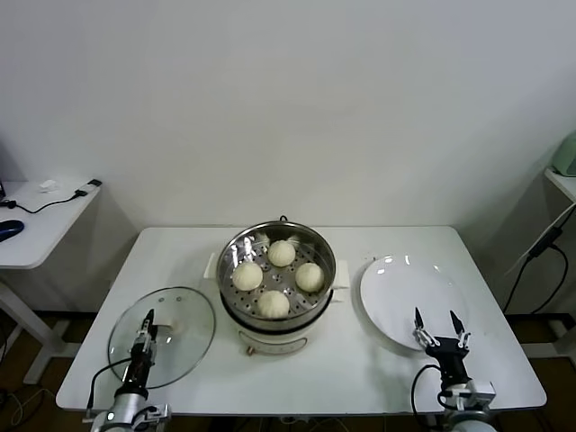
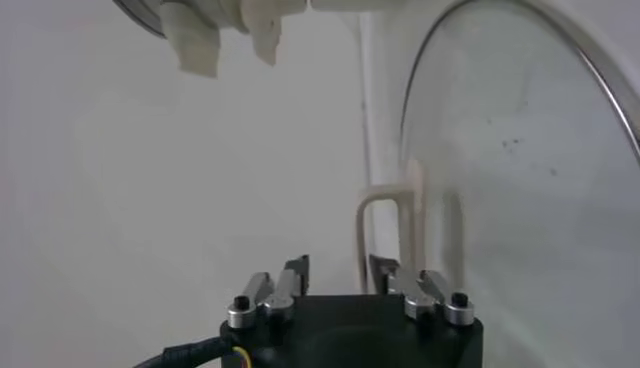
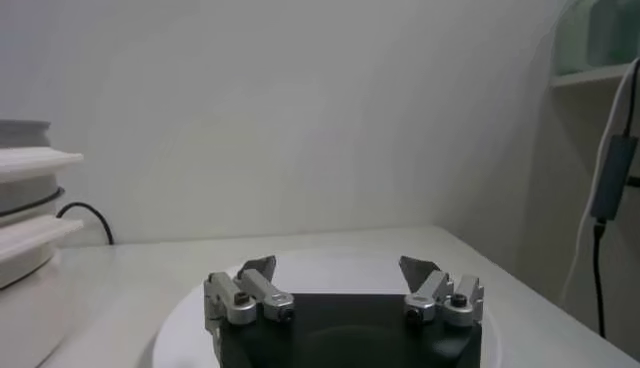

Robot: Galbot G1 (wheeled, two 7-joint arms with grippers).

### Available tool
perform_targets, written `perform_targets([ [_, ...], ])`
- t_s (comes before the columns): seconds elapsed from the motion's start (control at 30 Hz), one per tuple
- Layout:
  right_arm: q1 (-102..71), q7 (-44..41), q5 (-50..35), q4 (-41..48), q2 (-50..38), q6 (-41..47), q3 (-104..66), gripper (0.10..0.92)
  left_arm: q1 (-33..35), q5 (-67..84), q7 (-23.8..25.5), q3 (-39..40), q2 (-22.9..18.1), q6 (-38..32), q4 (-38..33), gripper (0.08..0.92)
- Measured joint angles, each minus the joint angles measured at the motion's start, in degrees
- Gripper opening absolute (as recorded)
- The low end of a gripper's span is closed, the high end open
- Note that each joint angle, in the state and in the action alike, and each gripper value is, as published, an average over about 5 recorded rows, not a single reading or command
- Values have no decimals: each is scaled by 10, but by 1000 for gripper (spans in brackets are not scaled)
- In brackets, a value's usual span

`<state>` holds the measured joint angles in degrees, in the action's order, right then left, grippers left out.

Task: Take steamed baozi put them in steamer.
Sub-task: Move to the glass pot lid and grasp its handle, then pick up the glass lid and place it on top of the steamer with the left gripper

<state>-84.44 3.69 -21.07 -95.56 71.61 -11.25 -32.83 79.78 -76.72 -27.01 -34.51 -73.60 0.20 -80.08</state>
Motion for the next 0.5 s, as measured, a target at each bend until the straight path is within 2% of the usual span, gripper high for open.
perform_targets([
  [0.33, 4, 1, 0, -1, -1, 2, 3, 823, -3, 9, -4, -1, -4, -7, 10, 158],
  [0.5, 7, 1, -1, -3, -3, 2, 3, 823, 4, 19, 1, -7, -2, -8, -3, 128],
])
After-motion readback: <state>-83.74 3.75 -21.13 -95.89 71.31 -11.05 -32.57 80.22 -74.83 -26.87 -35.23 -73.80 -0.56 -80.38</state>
